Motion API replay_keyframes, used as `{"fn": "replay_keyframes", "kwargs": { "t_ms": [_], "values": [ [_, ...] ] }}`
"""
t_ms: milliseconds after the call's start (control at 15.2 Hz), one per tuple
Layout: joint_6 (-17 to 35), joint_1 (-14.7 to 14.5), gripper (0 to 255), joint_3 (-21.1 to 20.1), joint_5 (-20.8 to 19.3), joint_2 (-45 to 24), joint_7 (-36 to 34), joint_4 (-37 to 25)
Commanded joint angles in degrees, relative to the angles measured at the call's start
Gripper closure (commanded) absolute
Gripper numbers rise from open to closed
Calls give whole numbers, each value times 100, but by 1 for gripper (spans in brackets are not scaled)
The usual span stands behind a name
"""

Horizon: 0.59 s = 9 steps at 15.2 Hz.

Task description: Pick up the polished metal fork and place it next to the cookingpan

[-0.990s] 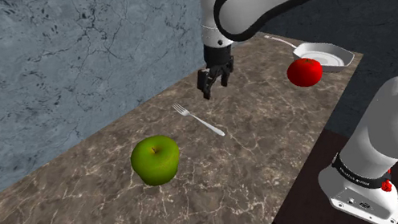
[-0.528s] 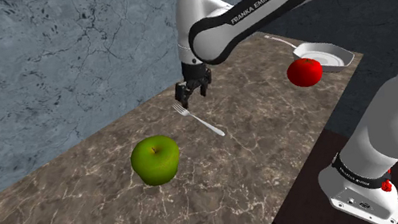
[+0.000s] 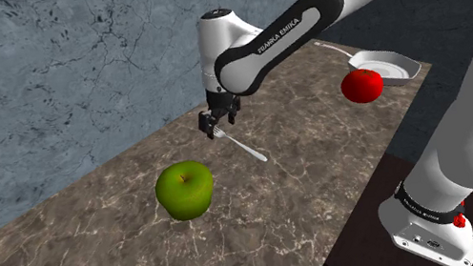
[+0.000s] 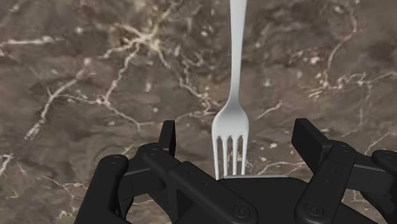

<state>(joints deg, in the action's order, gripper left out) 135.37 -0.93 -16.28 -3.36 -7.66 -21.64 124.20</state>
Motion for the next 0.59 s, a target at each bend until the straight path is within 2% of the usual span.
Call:
{"fn": "replay_keyframes", "kwargs": {
  "t_ms": [0, 528],
  "values": [
    [147, -13, 0, 8, -57, -120, -45, 29],
    [185, -16, 0, 13, -71, -152, -55, 37]
  ]
}}
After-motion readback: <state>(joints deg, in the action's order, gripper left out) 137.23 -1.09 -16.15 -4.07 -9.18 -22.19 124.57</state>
